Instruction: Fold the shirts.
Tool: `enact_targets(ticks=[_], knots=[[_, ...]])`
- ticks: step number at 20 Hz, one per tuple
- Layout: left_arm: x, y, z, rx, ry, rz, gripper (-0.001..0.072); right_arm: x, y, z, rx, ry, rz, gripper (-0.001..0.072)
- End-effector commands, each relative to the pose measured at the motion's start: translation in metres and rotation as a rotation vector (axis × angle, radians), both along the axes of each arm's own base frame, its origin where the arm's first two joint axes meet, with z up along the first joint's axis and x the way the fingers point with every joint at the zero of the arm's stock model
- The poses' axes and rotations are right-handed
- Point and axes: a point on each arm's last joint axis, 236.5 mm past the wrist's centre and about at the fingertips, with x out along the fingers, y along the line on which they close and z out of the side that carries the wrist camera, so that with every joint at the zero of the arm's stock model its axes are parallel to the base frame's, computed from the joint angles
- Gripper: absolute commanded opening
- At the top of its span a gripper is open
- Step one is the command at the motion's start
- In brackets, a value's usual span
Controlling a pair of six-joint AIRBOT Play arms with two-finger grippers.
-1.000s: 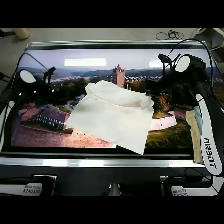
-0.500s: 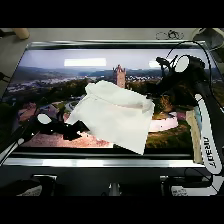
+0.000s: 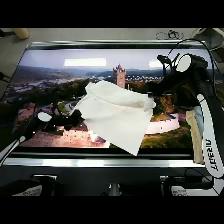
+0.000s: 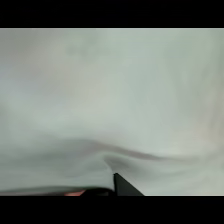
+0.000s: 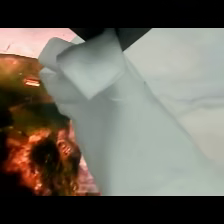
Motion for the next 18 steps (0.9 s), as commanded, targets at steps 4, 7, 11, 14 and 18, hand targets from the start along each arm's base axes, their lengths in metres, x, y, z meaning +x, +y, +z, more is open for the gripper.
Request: enact_targets(ticks=[4,7,11,14,18], knots=[[0.099,0.105,0.11,0.171,-0.289,0.036,0.0025,-0.045,-0.052,-0.004,-0.037,0.167,-0.105,0.0026],[0.126,0.151,0.135,0.206,-0.337,0.106,0.0025,-0.102,-0.031,-0.031,0.07,0.24,-0.151,0.0025],[0.127,0.136,0.082,0.168,-0.204,0.044,0.003,-0.14,0.021,-0.074,0.237,0.218,-0.196,0.0024],[0.099,0.112,0.059,0.13,-0.095,-0.102,0.0551,-0.114,0.021,-0.069,0.263,0.119,-0.242,0.0024],[0.038,0.117,0.076,0.128,0.006,-0.338,0.0425,-0.11,0.02,-0.069,0.263,0.101,-0.247,0.0025]])
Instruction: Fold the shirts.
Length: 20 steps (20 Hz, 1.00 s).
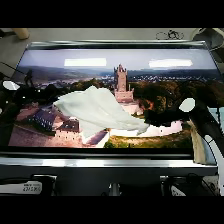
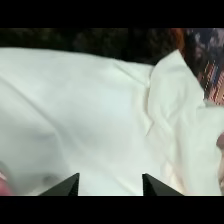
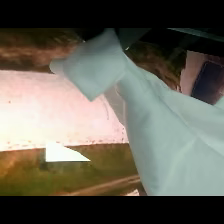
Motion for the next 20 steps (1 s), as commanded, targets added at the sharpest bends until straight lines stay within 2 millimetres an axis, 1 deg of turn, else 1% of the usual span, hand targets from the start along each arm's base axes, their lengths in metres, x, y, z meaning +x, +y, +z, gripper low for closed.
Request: enact_targets(ticks=[1,2,3,4,5,7,9,10,14,15,16,17,18,19,20], knots=[[-0.067,0.0,-0.003,0.041,0.154,-0.193,0.0423,0.007,0.002,0.0,0.016,-0.035,-0.028,0.0025],[-0.086,-0.008,-0.009,0.035,0.185,-0.21,0.0432,0.007,0.002,0.0,0.016,-0.035,-0.028,0.0025],[-0.107,-0.021,-0.02,0.018,0.222,-0.225,0.0519,0.006,0.002,0.0,0.016,-0.034,-0.027,0.0025],[-0.127,-0.036,-0.033,0.002,0.251,-0.237,0.0632,0.005,0.003,0.0,0.017,-0.03,-0.025,0.0025],[-0.144,-0.054,-0.049,-0.021,0.274,-0.24,0.0634,0.005,0.003,0.0,0.016,-0.028,-0.024,0.0025],[-0.17,-0.091,-0.077,-0.08,0.315,-0.231,0.063,0.004,0.003,0.0,0.017,-0.027,-0.023,0.0025],[-0.183,-0.119,-0.096,-0.101,0.325,-0.209,0.0629,0.002,0.003,-0.001,0.017,-0.018,-0.018,0.0025],[-0.185,-0.127,-0.103,-0.093,0.33,-0.196,0.0629,-0.001,0.004,-0.001,0.018,-0.007,-0.011,0.0025],[-0.178,-0.145,-0.116,-0.078,0.324,-0.151,0.0623,-0.009,0.005,-0.002,0.015,0.009,0.034,0.0025],[-0.176,-0.152,-0.118,-0.092,0.324,-0.14,0.0593,-0.009,0.005,-0.002,0.015,0.008,0.034,0.0025],[-0.175,-0.159,-0.12,-0.101,0.322,-0.129,0.0581,-0.009,0.005,-0.002,0.015,0.006,0.033,0.0025],[-0.173,-0.163,-0.121,-0.104,0.314,-0.121,0.0349,-0.006,0.005,-0.002,0.014,-0.004,0.029,0.0025],[-0.169,-0.165,-0.119,-0.101,0.293,-0.128,0.0067,-0.002,0.004,0.001,0.008,-0.035,0.039,0.0025],[-0.16,-0.167,-0.108,-0.097,0.234,-0.182,0.0028,0.004,0.003,0.009,-0.002,-0.085,0.056,0.0025],[-0.147,-0.171,-0.084,-0.1,0.142,-0.257,0.0027,0.013,0.0,0.025,-0.018,-0.149,0.073,0.0025]])
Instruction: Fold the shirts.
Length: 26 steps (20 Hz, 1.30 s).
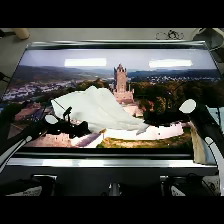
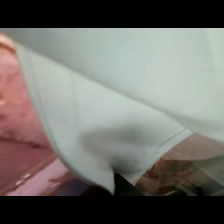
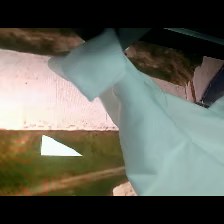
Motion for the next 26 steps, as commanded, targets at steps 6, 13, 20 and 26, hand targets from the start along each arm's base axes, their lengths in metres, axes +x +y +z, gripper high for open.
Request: enact_targets(ticks=[6,13,20,26], knots=[[0.089,0.049,0.437,0.121,-1.243,-0.096,0.0025,0.075,-0.047,0.342,-0.192,-0.992,-0.071,0.0025],[-0.116,0.13,0.728,0.198,-1.952,0.293,0.0026,-0.13,-0.094,0.591,-0.19,-1.661,-0.302,0.0025],[-0.021,0.158,0.612,0.432,-1.519,0.242,0.0026,-0.079,-0.107,0.51,-0.356,-1.326,-0.245,0.0025],[0.105,0.165,0.378,0.503,-0.955,0.096,0.0027,0.069,-0.093,0.303,-0.436,-0.618,-0.05,0.0025]])
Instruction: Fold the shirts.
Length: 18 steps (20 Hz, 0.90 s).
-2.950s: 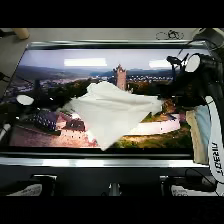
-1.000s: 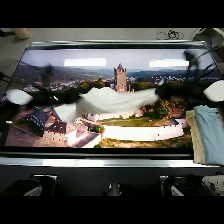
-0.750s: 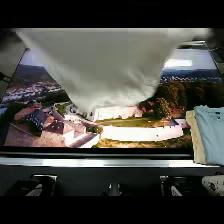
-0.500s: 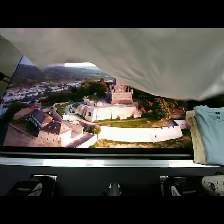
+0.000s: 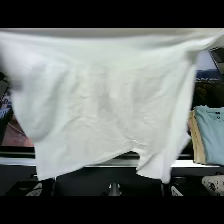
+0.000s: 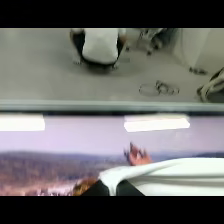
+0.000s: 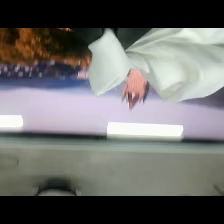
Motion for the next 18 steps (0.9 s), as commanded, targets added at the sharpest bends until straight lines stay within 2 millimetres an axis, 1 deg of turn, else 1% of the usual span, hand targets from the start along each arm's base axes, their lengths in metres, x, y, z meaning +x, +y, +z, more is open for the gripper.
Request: enact_targets(ticks=[1,2,3,4,5,6,7,8,9,11,12,13,14,15,16,17,18], knots=[[0.051,0.008,-0.152,0.029,0.33,0.029,0.0028,0.08,0.003,-0.133,-0.035,0.387,-0.016,0.0025],[0.068,0.012,-0.193,0.033,0.389,0.045,0.0028,0.113,0.007,-0.165,-0.008,0.419,-0.03,0.0025],[0.083,0.017,-0.226,0.03,0.435,0.064,0.0028,0.148,0.018,-0.195,0.056,0.432,-0.034,0.0024],[0.096,0.024,-0.253,0.019,0.485,0.083,0.0028,0.18,0.031,-0.219,0.131,0.421,-0.031,0.0024],[0.105,0.03,-0.275,0.001,0.536,0.107,0.0028,0.199,0.045,-0.24,0.219,0.436,-0.029,0.0024],[0.112,0.036,-0.296,-0.019,0.586,0.131,0.0028,0.212,0.057,-0.259,0.295,0.462,-0.031,0.0025],[0.115,0.04,-0.316,-0.037,0.632,0.151,0.0029,0.22,0.068,-0.279,0.361,0.499,-0.031,0.0025],[0.117,0.041,-0.337,-0.057,0.683,0.166,0.0029,0.223,0.077,-0.296,0.413,0.543,-0.03,0.0025],[0.117,0.036,-0.354,-0.079,0.728,0.159,0.0029,0.221,0.087,-0.314,0.451,0.6,-0.018,0.0025],[0.113,0.013,-0.386,-0.138,0.827,0.122,0.003,0.216,0.099,-0.345,0.491,0.7,-0.004,0.0026],[0.109,0.001,-0.398,-0.161,0.87,0.102,0.003,0.214,0.103,-0.357,0.506,0.736,-0.001,0.0026],[0.106,-0.008,-0.405,-0.178,0.901,0.085,0.0032,0.215,0.104,-0.362,0.512,0.743,-0.003,0.003],[0.101,-0.015,-0.408,-0.195,0.928,0.072,0.0097,0.213,0.104,-0.362,0.508,0.749,0.0,0.0123],[0.094,-0.014,-0.405,-0.186,0.957,0.057,0.0298,0.211,0.096,-0.354,0.497,0.747,0.006,0.0254],[0.086,-0.009,-0.4,-0.145,0.985,0.006,0.049,0.204,0.084,-0.343,0.452,0.745,0.032,0.0376],[0.075,0.0,-0.392,-0.097,1.019,-0.054,0.0514,0.195,0.065,-0.331,0.395,0.743,0.059,0.0468],[0.062,0.011,-0.385,-0.082,1.063,-0.084,0.0514,0.183,0.043,-0.326,0.351,0.766,0.057,0.0499]])
